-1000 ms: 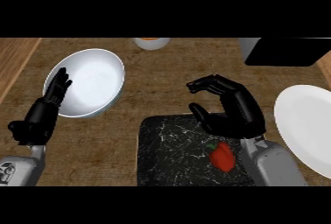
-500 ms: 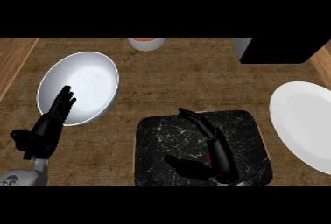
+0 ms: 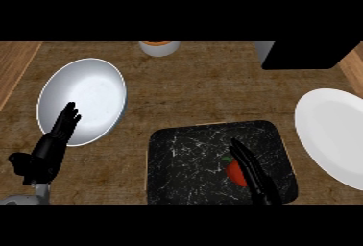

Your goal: Pick the bell pepper from the tray and place it in the plate

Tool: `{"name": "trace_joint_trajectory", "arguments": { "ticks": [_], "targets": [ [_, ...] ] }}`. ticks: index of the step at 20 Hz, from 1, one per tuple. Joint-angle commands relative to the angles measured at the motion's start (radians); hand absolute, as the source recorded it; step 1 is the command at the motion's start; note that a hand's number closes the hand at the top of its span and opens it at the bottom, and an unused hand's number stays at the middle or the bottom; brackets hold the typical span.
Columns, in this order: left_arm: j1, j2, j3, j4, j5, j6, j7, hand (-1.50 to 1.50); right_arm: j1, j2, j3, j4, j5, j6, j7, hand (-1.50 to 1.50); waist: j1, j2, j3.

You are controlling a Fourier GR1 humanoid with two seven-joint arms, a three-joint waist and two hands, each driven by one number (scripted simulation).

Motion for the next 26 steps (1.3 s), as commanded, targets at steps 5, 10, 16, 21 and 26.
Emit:
{"name": "trace_joint_trajectory", "arguments": {
  "ticks": [5, 10, 16, 21, 26],
  "targets": [
    [-0.001, -0.032, -0.014, 0.040, -0.014, -0.006, 0.005, 0.00, 0.046, -0.162, -0.004, -0.150, 0.255, 0.221, 0.385, -1.50, -0.003, 0.009, -0.011],
    [0.024, -0.033, -0.008, 0.009, -0.021, -0.015, -0.010, 0.00, 0.014, -0.215, -0.022, -0.228, 0.268, 0.443, 0.576, -1.50, 0.010, 0.010, -0.009],
    [-0.044, -0.044, 0.021, 0.105, -0.022, -0.070, -0.022, 0.00, -0.115, -0.093, 0.019, -0.254, 0.312, 0.637, 0.817, -1.50, 0.011, 0.011, -0.008],
    [-0.029, -0.084, 0.028, 0.121, -0.070, -0.043, -0.031, 0.00, -0.099, -0.129, -0.074, -0.181, 0.276, 0.655, 0.744, -1.50, 0.011, 0.010, -0.007],
    [-0.028, -0.080, 0.066, 0.072, -0.068, -0.076, 0.005, 0.00, -0.114, -0.112, -0.093, -0.237, 0.282, 0.784, 0.812, -1.50, 0.010, 0.009, -0.007]
  ]
}}
